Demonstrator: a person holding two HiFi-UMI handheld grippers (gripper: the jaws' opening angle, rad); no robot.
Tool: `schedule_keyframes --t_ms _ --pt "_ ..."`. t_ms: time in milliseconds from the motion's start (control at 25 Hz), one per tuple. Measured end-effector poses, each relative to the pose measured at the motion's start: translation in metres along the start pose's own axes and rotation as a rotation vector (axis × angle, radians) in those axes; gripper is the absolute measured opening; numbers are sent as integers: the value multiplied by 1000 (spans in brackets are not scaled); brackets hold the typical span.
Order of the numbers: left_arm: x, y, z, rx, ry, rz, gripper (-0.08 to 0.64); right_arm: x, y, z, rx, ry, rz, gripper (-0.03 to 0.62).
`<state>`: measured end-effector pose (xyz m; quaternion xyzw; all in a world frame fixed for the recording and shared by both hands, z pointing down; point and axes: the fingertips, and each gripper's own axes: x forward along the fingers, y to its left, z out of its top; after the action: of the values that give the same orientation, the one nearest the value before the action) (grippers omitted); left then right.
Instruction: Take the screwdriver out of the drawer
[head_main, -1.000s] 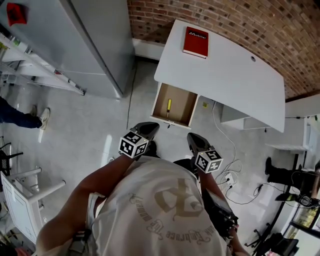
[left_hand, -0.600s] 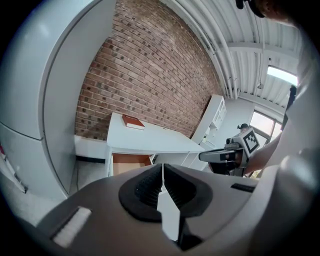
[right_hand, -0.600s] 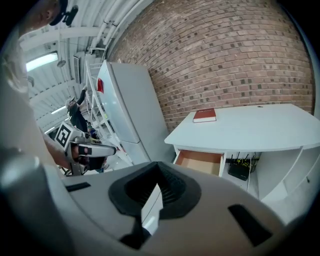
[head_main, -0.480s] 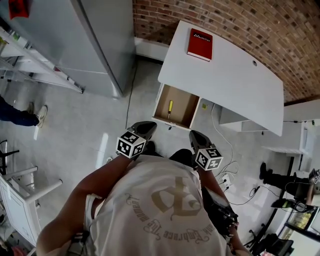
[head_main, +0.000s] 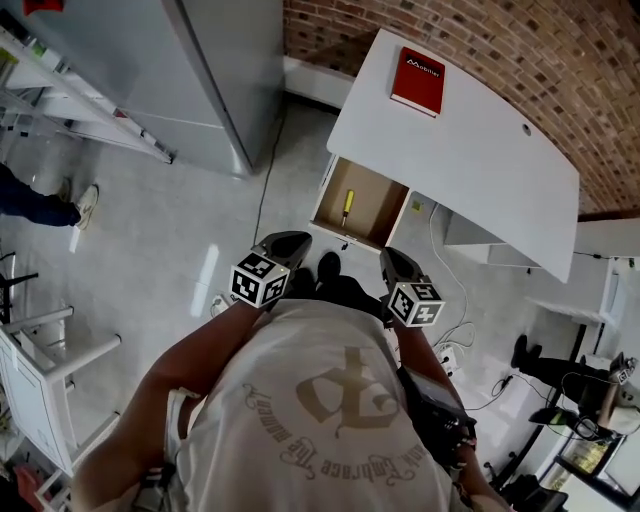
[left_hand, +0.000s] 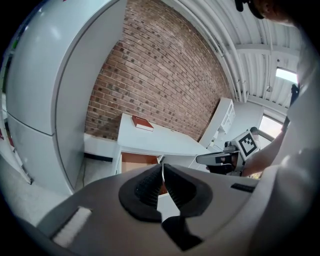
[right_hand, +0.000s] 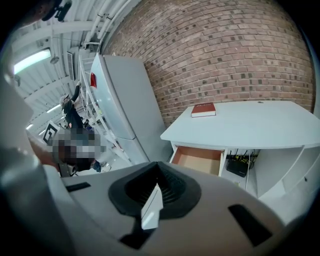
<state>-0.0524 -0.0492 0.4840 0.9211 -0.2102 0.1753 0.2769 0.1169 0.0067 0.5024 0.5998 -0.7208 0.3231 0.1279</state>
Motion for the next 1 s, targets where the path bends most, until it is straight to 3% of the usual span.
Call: schedule_keyframes --t_ms 1000 --pt "26 16 -10 -86 37 111 15 82 -35 -19 9 131 85 6"
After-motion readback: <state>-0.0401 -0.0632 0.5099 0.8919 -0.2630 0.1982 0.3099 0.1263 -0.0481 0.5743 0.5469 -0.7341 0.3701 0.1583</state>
